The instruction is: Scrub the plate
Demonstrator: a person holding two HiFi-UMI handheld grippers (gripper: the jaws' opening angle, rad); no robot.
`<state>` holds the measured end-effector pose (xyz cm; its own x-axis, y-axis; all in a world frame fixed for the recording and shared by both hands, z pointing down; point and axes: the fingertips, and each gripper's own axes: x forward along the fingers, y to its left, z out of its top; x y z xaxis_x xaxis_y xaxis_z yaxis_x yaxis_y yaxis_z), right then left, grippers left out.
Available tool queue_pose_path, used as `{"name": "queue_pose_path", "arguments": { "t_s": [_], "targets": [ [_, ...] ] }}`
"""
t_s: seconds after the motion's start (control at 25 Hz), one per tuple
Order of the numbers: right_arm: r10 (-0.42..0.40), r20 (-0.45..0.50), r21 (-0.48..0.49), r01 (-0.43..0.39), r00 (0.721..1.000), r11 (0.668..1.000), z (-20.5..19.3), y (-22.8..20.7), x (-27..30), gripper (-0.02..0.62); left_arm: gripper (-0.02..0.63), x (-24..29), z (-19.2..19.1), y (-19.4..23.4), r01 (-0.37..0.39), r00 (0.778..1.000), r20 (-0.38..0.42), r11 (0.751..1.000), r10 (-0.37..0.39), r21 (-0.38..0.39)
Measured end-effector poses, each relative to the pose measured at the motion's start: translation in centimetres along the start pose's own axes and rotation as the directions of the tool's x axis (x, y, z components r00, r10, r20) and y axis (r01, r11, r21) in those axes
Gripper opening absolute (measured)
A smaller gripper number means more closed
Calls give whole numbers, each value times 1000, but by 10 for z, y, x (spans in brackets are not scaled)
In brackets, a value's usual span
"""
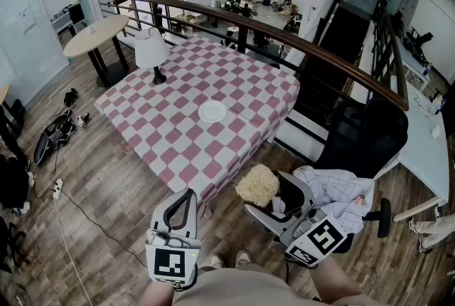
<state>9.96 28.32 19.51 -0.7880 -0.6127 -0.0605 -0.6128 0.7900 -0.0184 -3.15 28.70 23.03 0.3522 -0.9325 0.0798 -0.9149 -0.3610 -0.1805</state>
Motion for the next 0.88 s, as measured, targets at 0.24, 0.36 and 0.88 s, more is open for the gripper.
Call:
{"name": "queue_pose_path", "arguments": {
  "t_s": [0.24, 0.36, 0.88],
  "targets": [
    [-23, -58, 28, 24, 998, 999, -13, -4, 2, 359, 14, 1, -3, -3, 14, 1000, 4, 1000, -14, -10],
    [-21, -71, 36, 24, 997, 999, -13, -4, 2, 359, 14, 0, -4, -2, 12, 1000, -1, 1000, -12, -23],
    [-16, -115, 42, 21, 993, 999, -25, -18, 1, 359, 14, 7, -10, -5, -20, 1000, -20, 999, 19, -41]
  ]
}}
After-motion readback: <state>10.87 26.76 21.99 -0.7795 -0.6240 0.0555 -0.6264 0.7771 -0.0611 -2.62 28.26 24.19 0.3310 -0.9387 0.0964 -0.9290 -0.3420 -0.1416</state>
